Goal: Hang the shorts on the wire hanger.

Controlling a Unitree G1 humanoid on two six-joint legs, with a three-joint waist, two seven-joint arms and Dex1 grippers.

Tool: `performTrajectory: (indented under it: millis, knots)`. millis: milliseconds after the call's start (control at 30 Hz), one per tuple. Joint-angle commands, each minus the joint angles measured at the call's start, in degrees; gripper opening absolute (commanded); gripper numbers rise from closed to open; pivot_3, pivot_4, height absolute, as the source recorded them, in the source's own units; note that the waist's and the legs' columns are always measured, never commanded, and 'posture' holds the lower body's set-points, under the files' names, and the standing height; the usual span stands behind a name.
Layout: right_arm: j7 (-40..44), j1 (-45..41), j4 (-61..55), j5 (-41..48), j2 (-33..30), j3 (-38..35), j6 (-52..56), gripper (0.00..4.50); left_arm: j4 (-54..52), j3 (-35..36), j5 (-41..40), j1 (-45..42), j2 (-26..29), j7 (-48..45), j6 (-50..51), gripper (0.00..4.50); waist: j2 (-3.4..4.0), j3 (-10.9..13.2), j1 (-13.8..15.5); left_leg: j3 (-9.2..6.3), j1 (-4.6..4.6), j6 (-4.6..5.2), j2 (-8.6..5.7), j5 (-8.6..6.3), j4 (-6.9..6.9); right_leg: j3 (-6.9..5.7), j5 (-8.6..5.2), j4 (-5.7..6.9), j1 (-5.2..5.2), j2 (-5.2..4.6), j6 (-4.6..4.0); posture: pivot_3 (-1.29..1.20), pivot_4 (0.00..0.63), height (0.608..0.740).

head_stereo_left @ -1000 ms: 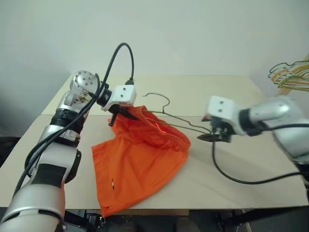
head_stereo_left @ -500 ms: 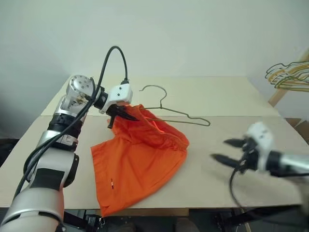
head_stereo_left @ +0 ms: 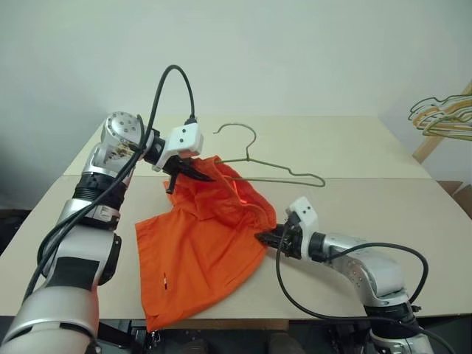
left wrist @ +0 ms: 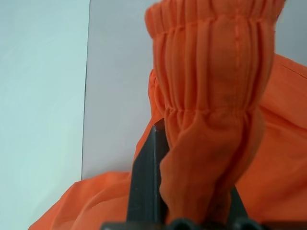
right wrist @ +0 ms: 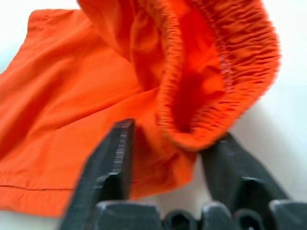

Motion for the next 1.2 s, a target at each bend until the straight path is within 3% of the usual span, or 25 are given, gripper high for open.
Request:
performTrajectory:
  millis: [33,67,167,300,433,533,700,800,1033,1200]
  knots:
    - [0.05,-0.68,-0.9,1.76,-1.09,-2.22,-1.48,1.13,-2.14,1.66,-1.26,-0.29,0.7,0.4,0.29,0.0,0.0,0.0,-0.04,0.01,0.0,-0.02,0.0,0.01,0.0,0.01,0.0,0.0,0.0,0.01,0.0,-0.11,0.0,0.74]
    - [-0.11,-0.4,-1.02,1.96,-1.4,-2.57,-1.27,0.63,-2.3,1.73,-1.31,-0.15,0.76,0.43,0.39,0.0,0.0,0.0,-0.05,0.02,0.02,-0.04,0.0,0.03,0.0,0.02,0.0,0.0,0.01,0.02,0.0,-0.11,0.0,0.74]
    - [-0.01,0.33,-1.45,3.29,-2.41,-4.38,-0.91,0.04,-2.98,1.95,-1.46,0.37,1.02,0.43,0.78,0.0,0.0,0.0,-0.02,0.03,0.04,-0.03,0.01,0.03,0.0,0.04,0.0,0.01,0.03,0.03,0.0,-0.11,0.0,0.74]
    - [0.79,0.56,-1.94,6.08,-5.47,-9.05,0.35,0.04,-4.87,2.41,-4.51,2.16,3.08,-1.59,1.32,0.0,0.0,0.0,-0.04,0.02,0.01,-0.01,0.01,0.01,-0.02,0.04,0.0,0.01,0.01,0.02,0.0,-0.12,0.0,0.74]
    - [5.01,0.49,-0.69,9.54,-12.56,-13.6,1.72,0.04,-8.16,-2.35,-12.73,4.85,10.0,-2.51,1.0,0.0,0.0,0.0,-0.16,0.02,0.03,-0.01,0.07,0.01,-0.07,0.05,0.0,0.01,-0.02,0.01,0.0,-0.12,0.0,0.74]
    - [10.14,0.6,-0.01,11.26,-19.48,-14.52,0.88,0.04,-8.19,-7.58,-14.05,6.11,14.9,-2.51,-4.9,0.0,0.0,0.0,-0.05,0.02,0.11,0.0,0.08,0.01,-0.07,0.08,0.0,0.0,0.06,0.01,0.0,-0.12,0.0,0.74]
    - [15.81,-0.89,2.96,11.72,-27.0,-13.15,-1.66,0.04,-3.96,-8.63,-10.03,5.96,14.28,-2.51,-9.38,0.0,0.0,0.0,0.41,0.07,0.13,0.17,0.06,-0.09,0.05,0.08,0.0,-0.08,0.13,-0.02,0.0,-0.12,0.0,0.74]
    - [17.19,-1.55,3.89,11.66,-28.58,-12.65,-2.94,0.04,-1.62,-8.13,-5.45,5.89,12.95,0.38,-10.53,0.0,-0.01,-0.01,0.38,0.1,0.15,0.16,0.04,-0.09,0.05,0.09,0.0,-0.07,0.13,-0.01,0.0,-0.12,0.0,0.74]
    - [19.1,0.48,3.71,11.74,-30.49,-12.06,-5.11,0.04,0.16,-3.09,-8.04,5.65,9.78,1.73,-7.81,0.0,-0.01,-0.01,0.14,0.08,0.01,0.15,0.05,-0.08,0.06,0.05,0.0,-0.05,0.05,-0.01,0.01,-0.12,0.0,0.74]
    - [18.97,0.01,4.04,11.99,-30.43,-11.93,-5.87,0.04,-0.68,-3.93,-6.15,7.4,10.95,-1.04,-8.52,0.0,-0.01,-0.01,0.12,0.08,0.03,0.14,0.06,-0.07,0.1,0.06,0.0,-0.06,0.07,-0.01,0.01,-0.13,0.0,0.74]
